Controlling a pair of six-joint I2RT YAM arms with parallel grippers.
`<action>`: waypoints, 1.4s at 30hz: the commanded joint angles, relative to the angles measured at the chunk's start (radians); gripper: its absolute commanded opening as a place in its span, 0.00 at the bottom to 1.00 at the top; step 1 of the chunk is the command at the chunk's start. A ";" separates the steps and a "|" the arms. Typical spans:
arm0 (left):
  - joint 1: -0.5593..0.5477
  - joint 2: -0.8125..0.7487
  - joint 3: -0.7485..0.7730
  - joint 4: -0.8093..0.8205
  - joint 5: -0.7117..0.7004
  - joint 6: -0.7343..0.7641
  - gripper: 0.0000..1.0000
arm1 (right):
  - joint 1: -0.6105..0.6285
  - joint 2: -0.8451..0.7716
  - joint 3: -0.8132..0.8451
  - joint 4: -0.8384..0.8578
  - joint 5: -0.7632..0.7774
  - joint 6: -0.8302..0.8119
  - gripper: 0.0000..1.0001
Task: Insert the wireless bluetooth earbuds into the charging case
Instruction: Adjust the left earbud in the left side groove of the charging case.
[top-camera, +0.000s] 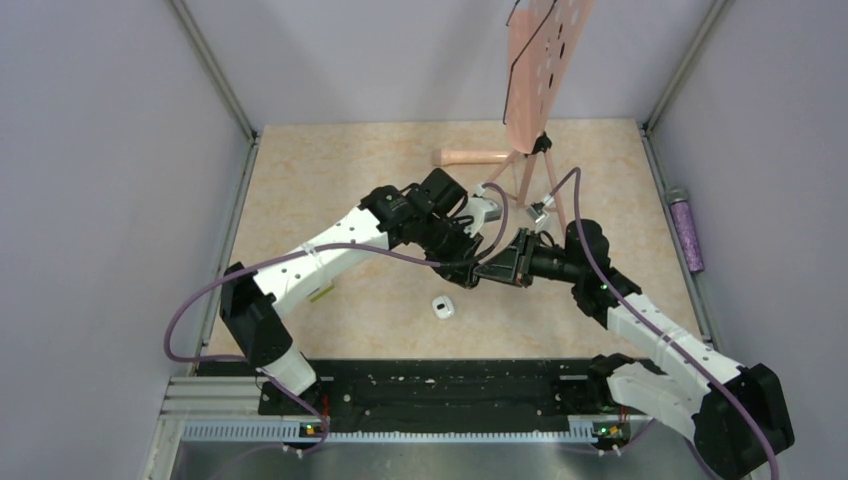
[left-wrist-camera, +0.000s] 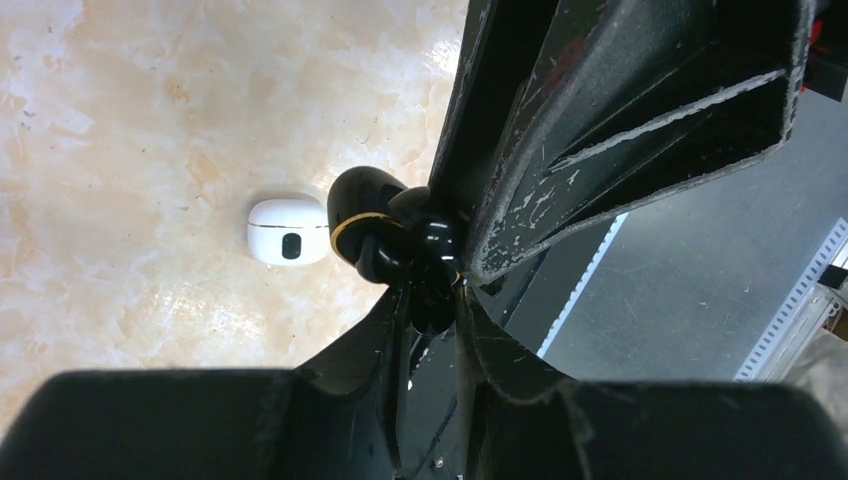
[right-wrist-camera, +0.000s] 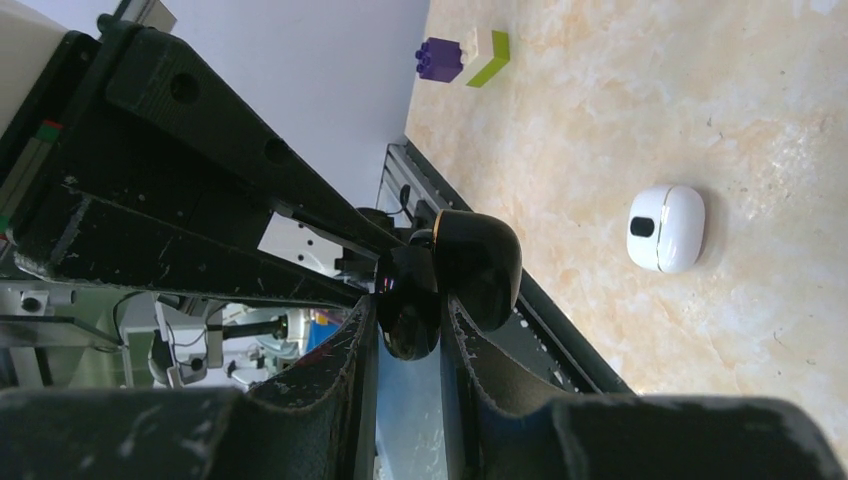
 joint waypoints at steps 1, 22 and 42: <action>-0.012 0.017 0.043 0.007 0.034 0.001 0.00 | 0.017 -0.005 0.032 0.125 -0.010 0.039 0.00; -0.012 0.018 0.069 -0.019 -0.020 -0.008 0.25 | 0.018 -0.006 0.014 0.158 0.007 0.074 0.00; -0.012 -0.038 0.071 0.001 -0.101 -0.028 0.52 | 0.019 -0.006 -0.005 0.157 0.009 0.067 0.00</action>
